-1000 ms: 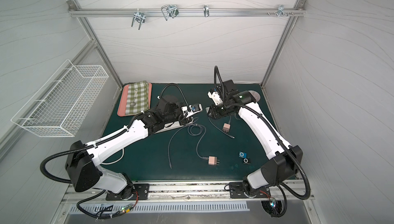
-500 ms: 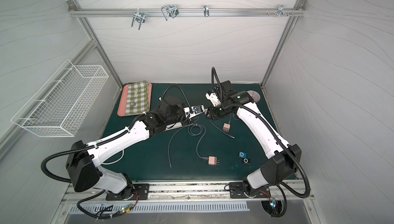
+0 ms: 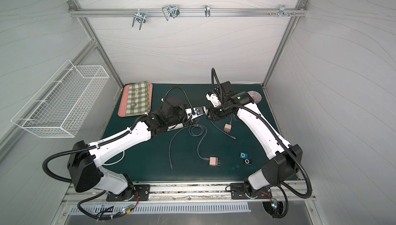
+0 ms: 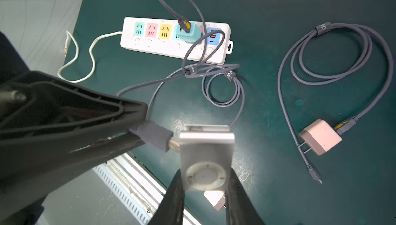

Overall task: Charge mp3
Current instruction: Insert the charging cable into the MP3 player.

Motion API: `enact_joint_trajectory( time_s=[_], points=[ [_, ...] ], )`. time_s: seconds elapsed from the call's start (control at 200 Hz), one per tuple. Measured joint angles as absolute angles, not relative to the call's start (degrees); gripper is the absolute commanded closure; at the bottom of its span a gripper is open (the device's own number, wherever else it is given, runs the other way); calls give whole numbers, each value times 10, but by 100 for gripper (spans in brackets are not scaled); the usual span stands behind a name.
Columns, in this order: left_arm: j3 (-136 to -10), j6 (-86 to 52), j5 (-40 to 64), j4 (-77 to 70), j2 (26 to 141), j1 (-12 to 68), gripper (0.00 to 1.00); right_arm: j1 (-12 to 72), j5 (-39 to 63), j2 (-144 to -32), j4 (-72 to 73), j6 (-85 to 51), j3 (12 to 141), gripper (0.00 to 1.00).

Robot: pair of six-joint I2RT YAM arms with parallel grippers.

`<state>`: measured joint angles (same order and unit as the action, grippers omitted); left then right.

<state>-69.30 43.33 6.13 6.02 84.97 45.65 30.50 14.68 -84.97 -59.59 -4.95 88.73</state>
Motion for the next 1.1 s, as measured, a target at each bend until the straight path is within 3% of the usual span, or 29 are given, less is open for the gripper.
enact_joint_trajectory(
  time_s=[0.455, 1.1],
  points=[
    [-706, 444, 21, 71, 864, 468, 100, 337, 61, -857, -600, -62, 900, 74],
    [-728, 434, 11, 76, 875, 475, 100, 346, 42, -858, -587, -130, 900, 74]
  ],
)
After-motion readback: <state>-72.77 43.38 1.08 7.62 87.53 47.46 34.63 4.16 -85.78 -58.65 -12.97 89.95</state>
